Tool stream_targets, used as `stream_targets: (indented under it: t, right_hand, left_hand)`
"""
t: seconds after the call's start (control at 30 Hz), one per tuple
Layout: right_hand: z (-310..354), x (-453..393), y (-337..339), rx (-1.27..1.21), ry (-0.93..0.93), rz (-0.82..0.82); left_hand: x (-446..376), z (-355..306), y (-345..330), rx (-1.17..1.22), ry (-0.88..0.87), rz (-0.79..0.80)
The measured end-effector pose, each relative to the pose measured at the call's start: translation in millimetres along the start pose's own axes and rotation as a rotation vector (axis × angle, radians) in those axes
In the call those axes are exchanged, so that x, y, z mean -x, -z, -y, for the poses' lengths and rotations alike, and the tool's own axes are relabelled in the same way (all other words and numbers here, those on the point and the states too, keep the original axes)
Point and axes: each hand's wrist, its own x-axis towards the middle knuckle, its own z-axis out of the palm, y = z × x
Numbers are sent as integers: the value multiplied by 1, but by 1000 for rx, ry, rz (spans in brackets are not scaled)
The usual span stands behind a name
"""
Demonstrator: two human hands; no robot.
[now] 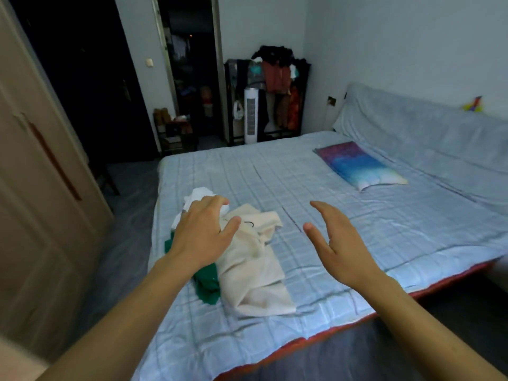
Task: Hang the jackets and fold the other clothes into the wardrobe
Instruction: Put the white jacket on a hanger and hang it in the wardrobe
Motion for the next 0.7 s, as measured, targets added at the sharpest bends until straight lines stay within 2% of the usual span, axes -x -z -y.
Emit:
stream_targets:
  t: [0.2, 0.43, 0.7]
  right_hand:
    - [-15, -53, -35, 41, -28, 30]
    - [-19, -123, -94, 36, -54, 107]
    - [-74, -173, -144, -50, -152, 187]
  left_hand:
    - [-63, 33, -29, 31, -39, 55]
    - [-121, 99, -55, 30, 0, 152]
    - [-166, 120, -107, -4, 17, 292]
